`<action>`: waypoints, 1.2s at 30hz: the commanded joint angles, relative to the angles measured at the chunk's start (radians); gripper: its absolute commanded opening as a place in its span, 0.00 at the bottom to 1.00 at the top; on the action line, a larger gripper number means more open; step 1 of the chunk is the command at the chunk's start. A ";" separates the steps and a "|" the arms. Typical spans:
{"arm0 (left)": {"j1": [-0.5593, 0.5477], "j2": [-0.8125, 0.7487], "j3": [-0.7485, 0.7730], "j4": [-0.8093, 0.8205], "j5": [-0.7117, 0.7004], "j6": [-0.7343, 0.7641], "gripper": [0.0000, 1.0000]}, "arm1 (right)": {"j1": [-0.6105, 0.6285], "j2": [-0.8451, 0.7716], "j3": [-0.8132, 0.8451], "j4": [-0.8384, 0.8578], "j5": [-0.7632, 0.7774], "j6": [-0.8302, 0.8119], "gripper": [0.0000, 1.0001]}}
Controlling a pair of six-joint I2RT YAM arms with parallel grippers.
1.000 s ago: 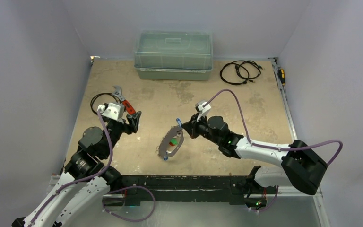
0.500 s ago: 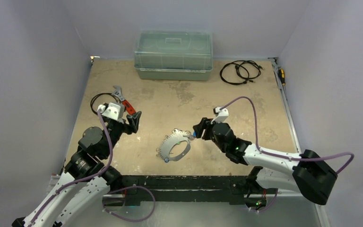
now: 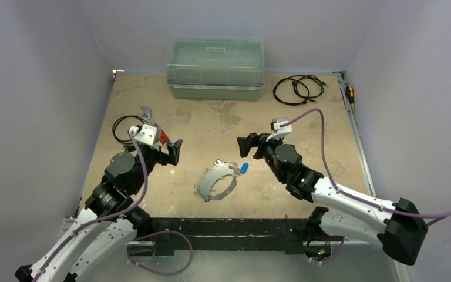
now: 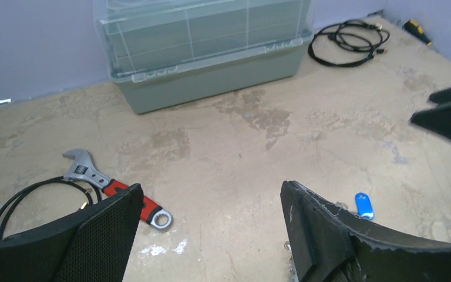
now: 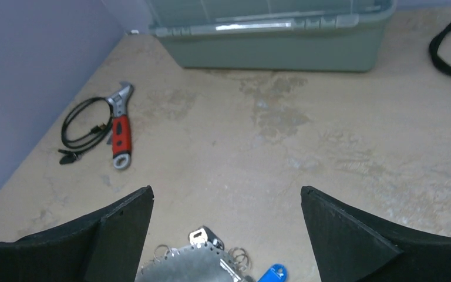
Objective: Put the keys on the keyring
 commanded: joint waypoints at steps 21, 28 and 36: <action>0.038 0.111 0.076 0.034 0.160 -0.163 0.99 | 0.001 -0.333 -0.048 0.296 0.228 -0.207 0.99; 0.043 0.039 0.090 -0.013 -0.096 -0.119 0.99 | 0.002 -0.264 -0.111 0.396 0.198 -0.233 0.99; 0.058 0.110 0.099 -0.025 -0.107 -0.107 0.93 | 0.002 -0.218 -0.107 0.372 0.126 -0.211 0.99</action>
